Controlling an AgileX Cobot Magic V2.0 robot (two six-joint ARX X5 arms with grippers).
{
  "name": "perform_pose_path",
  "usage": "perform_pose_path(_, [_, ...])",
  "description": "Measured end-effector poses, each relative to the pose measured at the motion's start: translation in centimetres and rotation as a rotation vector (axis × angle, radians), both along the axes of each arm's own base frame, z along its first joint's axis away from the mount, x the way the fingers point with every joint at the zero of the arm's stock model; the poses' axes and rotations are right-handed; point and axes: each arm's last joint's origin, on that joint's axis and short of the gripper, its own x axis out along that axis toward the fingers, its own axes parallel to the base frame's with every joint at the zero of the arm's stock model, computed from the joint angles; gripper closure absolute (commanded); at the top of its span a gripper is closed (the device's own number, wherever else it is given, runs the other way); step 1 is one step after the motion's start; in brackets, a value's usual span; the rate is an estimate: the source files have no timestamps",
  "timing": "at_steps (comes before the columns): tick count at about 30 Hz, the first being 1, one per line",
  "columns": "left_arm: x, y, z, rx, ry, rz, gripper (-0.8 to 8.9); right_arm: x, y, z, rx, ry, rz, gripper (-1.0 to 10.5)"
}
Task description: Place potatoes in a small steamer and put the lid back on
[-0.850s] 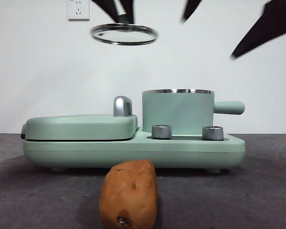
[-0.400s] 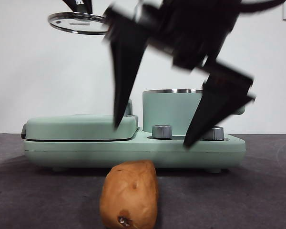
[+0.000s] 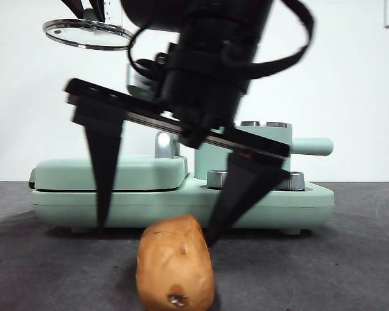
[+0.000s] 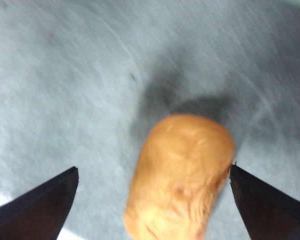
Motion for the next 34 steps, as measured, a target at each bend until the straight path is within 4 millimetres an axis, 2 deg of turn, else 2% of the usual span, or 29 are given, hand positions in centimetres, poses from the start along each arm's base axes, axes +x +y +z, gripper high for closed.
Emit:
perform_pose_path(9, [0.1,0.3,0.0,-0.005,0.001,0.011,8.05,0.3,0.2,-1.4,-0.096,0.015,-0.013,4.7])
perform_pose_path(11, [0.1,0.3,0.0,-0.009,0.002,0.01,8.05,0.4,0.3,-1.7,-0.105,0.019,-0.014,5.5])
perform_pose_path(13, [0.1,0.3,0.0,-0.014,0.003,0.01,8.05,0.4,0.3,-1.9,-0.111,0.023,-0.014,6.9])
perform_pose_path(14, [0.1,0.3,0.0,-0.014,0.002,0.011,8.05,0.4,0.3,-1.9,-0.111,0.023,-0.013,7.2])
perform_pose_path(27, [0.1,0.4,0.0,-0.017,0.003,0.015,8.05,0.2,-0.1,-1.9,-0.167,0.034,-0.011,7.6])
perform_pose_path(31, [0.1,0.4,0.0,-0.017,0.003,0.015,8.05,0.8,-0.3,-0.9,-0.194,0.067,-0.003,7.6])
perform_pose_path(34, [0.1,0.4,0.0,-0.017,0.003,0.015,8.05,2.1,-0.1,1.6,-0.176,0.045,0.015,7.6])
